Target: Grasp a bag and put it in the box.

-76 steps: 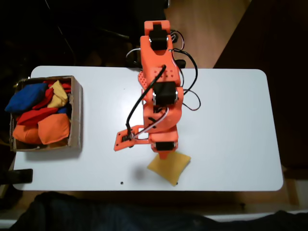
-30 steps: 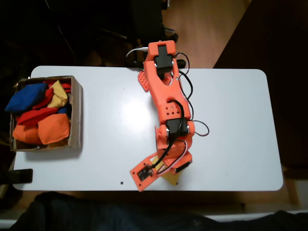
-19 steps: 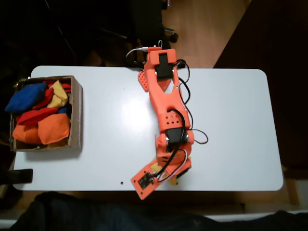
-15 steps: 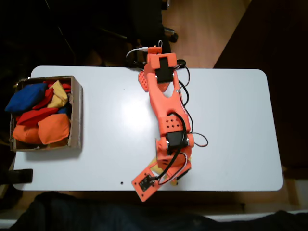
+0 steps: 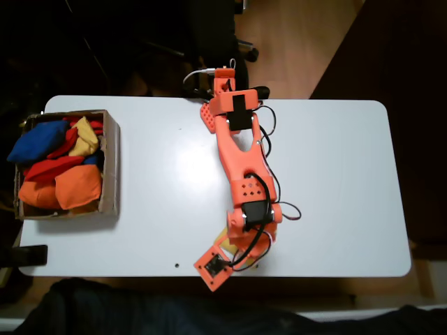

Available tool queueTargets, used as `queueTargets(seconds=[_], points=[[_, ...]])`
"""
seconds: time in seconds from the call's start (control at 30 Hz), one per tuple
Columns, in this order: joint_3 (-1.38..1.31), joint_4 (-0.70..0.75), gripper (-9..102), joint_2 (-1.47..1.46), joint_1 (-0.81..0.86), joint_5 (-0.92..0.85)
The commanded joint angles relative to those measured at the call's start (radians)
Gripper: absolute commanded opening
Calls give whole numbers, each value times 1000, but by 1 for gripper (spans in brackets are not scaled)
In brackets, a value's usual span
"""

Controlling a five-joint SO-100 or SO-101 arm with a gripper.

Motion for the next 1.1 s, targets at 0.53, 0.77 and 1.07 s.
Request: queueTargets(seconds=[0.53, 0.77, 1.07], points=[[-52, 202, 24, 18, 5, -356], [-52, 218, 32, 40, 28, -407], [-28, 227, 45, 51, 60, -492]])
